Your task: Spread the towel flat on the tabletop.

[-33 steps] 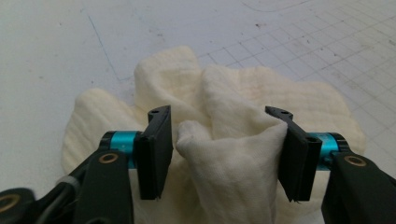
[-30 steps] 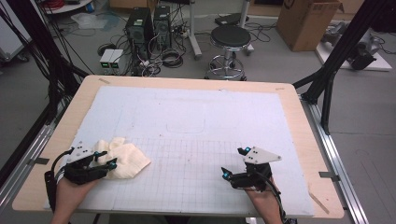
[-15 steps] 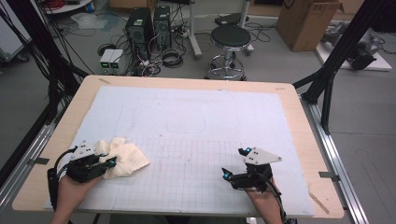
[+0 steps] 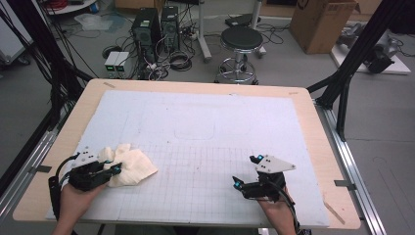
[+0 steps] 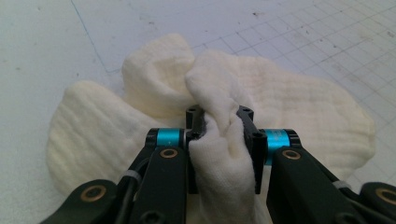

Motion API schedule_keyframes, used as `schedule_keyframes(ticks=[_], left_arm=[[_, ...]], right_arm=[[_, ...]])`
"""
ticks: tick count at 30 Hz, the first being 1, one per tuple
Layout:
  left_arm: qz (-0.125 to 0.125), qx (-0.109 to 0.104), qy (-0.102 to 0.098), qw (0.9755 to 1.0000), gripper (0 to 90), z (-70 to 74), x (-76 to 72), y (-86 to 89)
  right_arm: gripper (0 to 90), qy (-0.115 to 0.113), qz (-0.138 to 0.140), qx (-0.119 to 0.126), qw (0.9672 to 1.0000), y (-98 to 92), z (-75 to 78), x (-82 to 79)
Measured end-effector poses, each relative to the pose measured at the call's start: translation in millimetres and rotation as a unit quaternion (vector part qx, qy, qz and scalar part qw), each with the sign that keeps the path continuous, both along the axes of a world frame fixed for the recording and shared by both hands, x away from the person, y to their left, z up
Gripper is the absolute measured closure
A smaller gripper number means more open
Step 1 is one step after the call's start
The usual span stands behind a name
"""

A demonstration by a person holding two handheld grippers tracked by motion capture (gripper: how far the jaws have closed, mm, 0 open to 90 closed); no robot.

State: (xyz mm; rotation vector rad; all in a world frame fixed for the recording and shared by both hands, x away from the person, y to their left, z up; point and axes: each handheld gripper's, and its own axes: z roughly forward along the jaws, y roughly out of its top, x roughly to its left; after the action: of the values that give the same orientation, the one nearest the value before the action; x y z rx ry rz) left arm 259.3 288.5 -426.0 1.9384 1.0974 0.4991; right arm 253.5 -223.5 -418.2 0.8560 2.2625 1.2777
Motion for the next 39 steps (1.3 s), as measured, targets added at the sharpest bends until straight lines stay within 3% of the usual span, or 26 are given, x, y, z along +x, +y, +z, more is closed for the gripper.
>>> schedule_keyframes(ticks=[3,8,11,17,19,31,34,39], left_arm=[[-0.006,-0.014,-0.008,0.9998,76.4,5.0,-1.1,-7.4],[-0.017,-0.015,-0.014,0.9996,76.5,11.7,1.4,-18.5],[-0.031,-0.028,-0.018,0.999,76.6,18.4,3.8,-29.4],[-0.068,-0.031,-0.023,0.997,76.7,29.5,8.5,-59.4],[-0.089,-0.047,-0.018,0.9948,76.7,35.0,11.7,-76.0],[-0.155,-0.046,-0.01,0.9868,76.7,47.2,26.3,-137.9],[-0.171,-0.05,-0.009,0.9839,76.7,51.2,27.8,-154.3],[-0.204,-0.063,-0.012,0.9769,76.7,61.6,26.1,-181.2]], right_arm=[[10.1,-0.002,-0.004,0.0,1.0,-0.3,0.6,0.1],[10.1,-0.006,-0.008,0.003,0.9999,-0.8,2.5,0.7],[10.2,-0.008,-0.008,0.006,0.9999,-2.0,3.0,1.2],[10.1,-0.011,-0.017,0.013,0.9997,-6.6,5.0,0.7],[10.1,-0.015,-0.021,0.015,0.9995,-8.3,5.8,0.9],[10.1,-0.016,-0.023,0.017,0.9995,-10.2,6.5,1.1],[10.1,-0.022,-0.023,0.018,0.9993,-10.9,7.2,1.1],[10.1,-0.027,-0.026,0.026,0.999,-13.6,9.0,-0.5]])
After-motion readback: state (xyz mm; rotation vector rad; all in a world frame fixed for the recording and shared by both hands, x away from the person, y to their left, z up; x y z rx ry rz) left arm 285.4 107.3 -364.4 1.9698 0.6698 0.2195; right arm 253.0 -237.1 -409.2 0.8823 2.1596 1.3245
